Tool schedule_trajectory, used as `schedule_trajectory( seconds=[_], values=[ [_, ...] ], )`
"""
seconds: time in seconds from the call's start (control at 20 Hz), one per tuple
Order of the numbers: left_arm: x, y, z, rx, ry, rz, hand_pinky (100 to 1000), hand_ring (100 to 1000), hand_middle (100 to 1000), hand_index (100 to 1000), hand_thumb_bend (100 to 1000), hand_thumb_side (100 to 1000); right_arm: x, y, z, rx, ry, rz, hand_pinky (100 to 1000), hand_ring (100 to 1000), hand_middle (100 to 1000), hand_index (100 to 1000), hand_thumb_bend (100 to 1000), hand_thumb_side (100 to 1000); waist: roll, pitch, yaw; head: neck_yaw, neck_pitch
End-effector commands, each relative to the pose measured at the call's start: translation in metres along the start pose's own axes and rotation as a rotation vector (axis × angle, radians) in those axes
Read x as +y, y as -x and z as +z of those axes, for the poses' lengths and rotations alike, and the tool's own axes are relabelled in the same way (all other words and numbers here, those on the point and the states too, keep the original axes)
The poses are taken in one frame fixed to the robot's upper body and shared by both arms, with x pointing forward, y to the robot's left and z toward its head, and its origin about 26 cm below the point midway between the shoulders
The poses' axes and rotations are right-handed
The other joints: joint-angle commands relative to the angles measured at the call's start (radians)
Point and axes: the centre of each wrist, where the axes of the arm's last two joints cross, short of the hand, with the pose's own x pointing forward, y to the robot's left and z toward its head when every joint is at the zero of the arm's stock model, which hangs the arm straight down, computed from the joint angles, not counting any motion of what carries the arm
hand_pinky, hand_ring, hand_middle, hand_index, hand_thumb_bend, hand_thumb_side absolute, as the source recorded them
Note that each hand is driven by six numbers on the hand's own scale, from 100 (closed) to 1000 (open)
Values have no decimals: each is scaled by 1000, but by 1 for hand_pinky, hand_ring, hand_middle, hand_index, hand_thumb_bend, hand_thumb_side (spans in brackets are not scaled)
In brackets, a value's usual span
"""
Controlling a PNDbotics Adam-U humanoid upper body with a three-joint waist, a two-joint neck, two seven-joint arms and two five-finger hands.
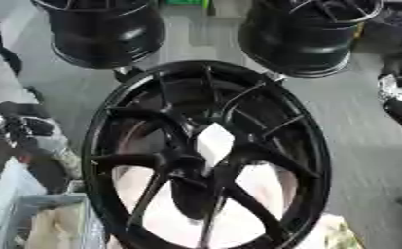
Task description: Pull the pin out of the wheel hub.
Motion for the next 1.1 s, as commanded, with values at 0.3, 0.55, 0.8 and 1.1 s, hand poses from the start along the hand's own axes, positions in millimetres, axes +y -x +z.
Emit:
schedule_trajectory(
  seconds=[0.3, 0.55, 0.8, 1.1],
  values=[
    [1, -8, -3, -20, 24, -25, 696, 644, 640, 736, 100, 868, -38, -53, -43, -225, -426, 306, 665, 727, 812, 901, 206, 349, -5, -18, 10, 6, -2],
    [1, -7, -4, -16, 37, -27, 696, 644, 640, 735, 100, 867, -38, -95, -61, -372, -736, 412, 740, 808, 860, 939, 309, 361, -10, -25, 22, 7, -2],
    [0, -5, -3, -7, 48, -31, 696, 645, 640, 735, 100, 869, -26, -123, -74, -499, -1017, 458, 797, 875, 897, 975, 368, 257, -17, -31, 29, 4, -2],
    [1, -5, -3, 1, 58, -36, 696, 646, 640, 735, 100, 871, -1, -145, -79, -584, -1253, 512, 843, 922, 914, 997, 339, 314, -26, -34, 32, 4, -2]
  ],
)
